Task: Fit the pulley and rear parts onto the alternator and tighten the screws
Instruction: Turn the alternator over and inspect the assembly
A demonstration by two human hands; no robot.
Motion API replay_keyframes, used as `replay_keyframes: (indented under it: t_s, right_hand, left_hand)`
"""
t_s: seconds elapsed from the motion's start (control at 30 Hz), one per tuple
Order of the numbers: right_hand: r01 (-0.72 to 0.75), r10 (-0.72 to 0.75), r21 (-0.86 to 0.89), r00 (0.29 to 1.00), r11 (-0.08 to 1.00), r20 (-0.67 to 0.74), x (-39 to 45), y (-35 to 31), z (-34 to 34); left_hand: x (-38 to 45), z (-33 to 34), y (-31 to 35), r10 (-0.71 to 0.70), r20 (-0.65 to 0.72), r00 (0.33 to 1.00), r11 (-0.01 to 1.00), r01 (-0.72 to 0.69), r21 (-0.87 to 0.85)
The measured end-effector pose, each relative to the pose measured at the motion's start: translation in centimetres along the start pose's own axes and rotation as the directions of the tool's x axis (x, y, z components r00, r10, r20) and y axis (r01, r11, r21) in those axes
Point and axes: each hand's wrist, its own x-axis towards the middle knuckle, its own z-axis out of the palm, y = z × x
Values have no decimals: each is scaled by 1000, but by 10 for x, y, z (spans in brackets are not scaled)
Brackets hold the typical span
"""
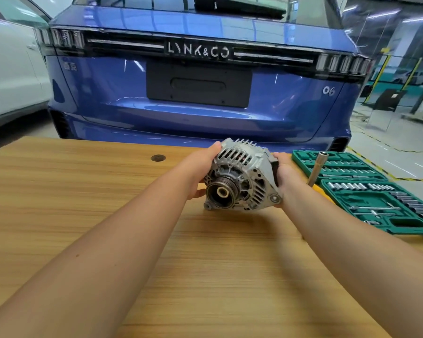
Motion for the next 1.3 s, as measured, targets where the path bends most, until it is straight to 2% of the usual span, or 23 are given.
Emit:
replay_keyframes:
  t_s: [0.1, 0.2, 0.33, 0.4, 0.47, 0.53, 0.6, 0.67, 0.83, 0.97, 1.1, 1.17, 1.3]
  right_hand:
    - [55, -56, -17, 998, 998, -39, -13, -2, 7]
    - [178, -179, -24, 979, 984, -94, -28, 2, 13]
    - [331, -335, -81, 941, 940, -45, -51, 19, 15]
    - [475, -483, -225, 875, 851, 22, -64, 29, 14]
    - [620, -621, -358, 773, 698, 127, -80, 40, 16]
    - [715, -702, -432, 676, 549, 226, -95, 49, 21]
    - [756, -727, -446, 626, 479, 282, -108, 54, 30]
    - [767, -731, -448, 613, 460, 299, -115, 55, 37]
    - [789, -761, -437, 579, 432, 292, -120, 62, 25]
    - [857, -798, -323, 500, 402, 335, -127, 73, 6]
    - [923, -803, -218, 383, 316, 456, -131, 89, -7]
    - [921, -795, -182, 390, 345, 464, -131, 91, -13]
    - [817, -664, -223, 566, 532, 489, -127, 79, -21]
  left_hand:
    - [-8, -10, -4, 45, 23, 999, 999, -44, -2]
    - [-19, -19, -16, 123, 66, 990, 992, -122, -17]
    - [-44, -30, -28, 182, 88, 979, 982, -176, -66]
    - [-57, -32, -28, 176, 90, 980, 984, -173, -43]
    - [-70, -34, -31, 143, 49, 988, 990, -143, -6]
    - [-80, -37, -40, 131, 0, 991, 990, -131, -55]
    - [-88, -42, -51, 137, -17, 990, 979, -138, -148]
    - [-89, -47, -56, 148, -17, 989, 970, -149, -192]
    - [-88, -45, -56, 204, 27, 979, 965, -196, -176]
    - [-94, -44, -67, 268, 20, 963, 948, -260, -185]
    - [-108, -45, -96, 375, -1, 927, 900, -364, -238]
    - [-113, -43, -100, 391, 16, 920, 896, -377, -233]
    - [-121, -35, -94, 391, 11, 920, 903, -381, -198]
